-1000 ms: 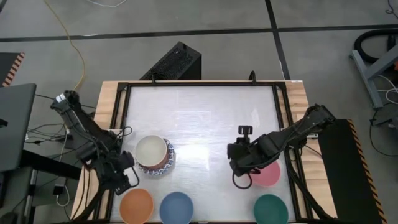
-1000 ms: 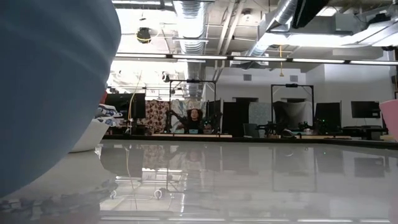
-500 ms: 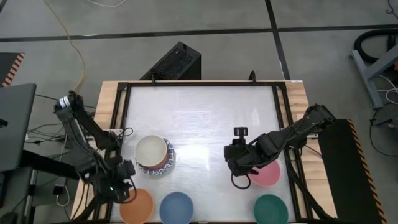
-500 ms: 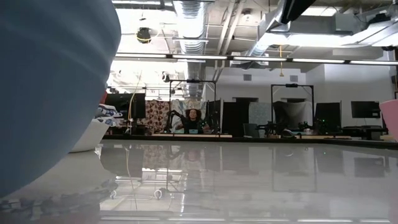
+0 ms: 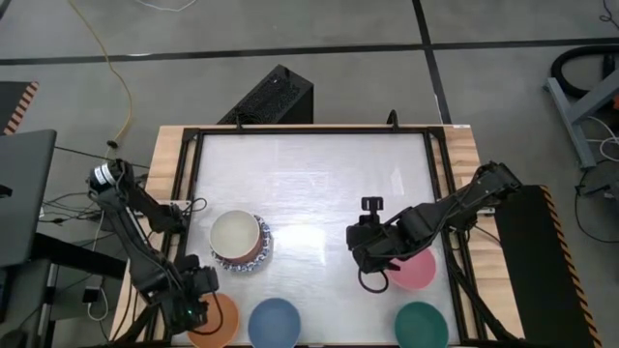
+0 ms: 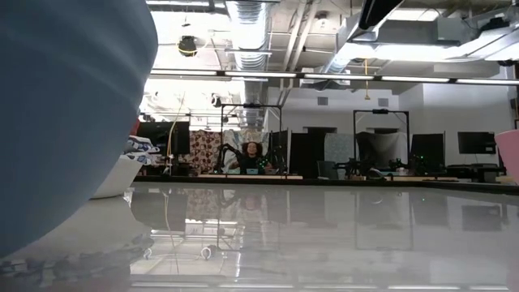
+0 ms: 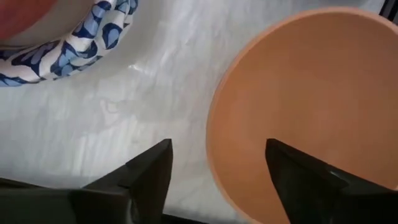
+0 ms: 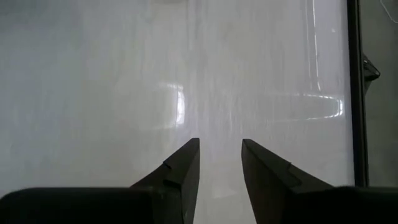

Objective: Nest bowls inside each other
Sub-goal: Stack the light orange bowl into the white bowl

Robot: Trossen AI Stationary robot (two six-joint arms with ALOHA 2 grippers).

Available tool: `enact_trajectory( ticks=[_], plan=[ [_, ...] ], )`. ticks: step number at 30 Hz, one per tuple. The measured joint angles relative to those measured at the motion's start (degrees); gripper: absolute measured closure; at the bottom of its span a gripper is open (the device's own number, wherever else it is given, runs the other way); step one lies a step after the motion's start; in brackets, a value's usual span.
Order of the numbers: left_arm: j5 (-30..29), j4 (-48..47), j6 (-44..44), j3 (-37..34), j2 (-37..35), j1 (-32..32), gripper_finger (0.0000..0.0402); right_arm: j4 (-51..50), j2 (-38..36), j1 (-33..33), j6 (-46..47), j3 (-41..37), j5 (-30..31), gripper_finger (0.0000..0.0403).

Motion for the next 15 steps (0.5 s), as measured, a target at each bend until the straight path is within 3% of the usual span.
enact_trajectory(
  ticks=[11,15],
  plan=[
    [0.52,-5.2,0.5,-0.02,0.0,0.94,0.0136,0.06,0.08,-0.32,-0.09,0.01,0.0,0.0262],
    [2.74,-2.25,1.09,-2.32,-0.02,0.98,0.0136,0.14,0.33,-0.31,-0.09,0.0,-0.01,0.0262]
  ],
)
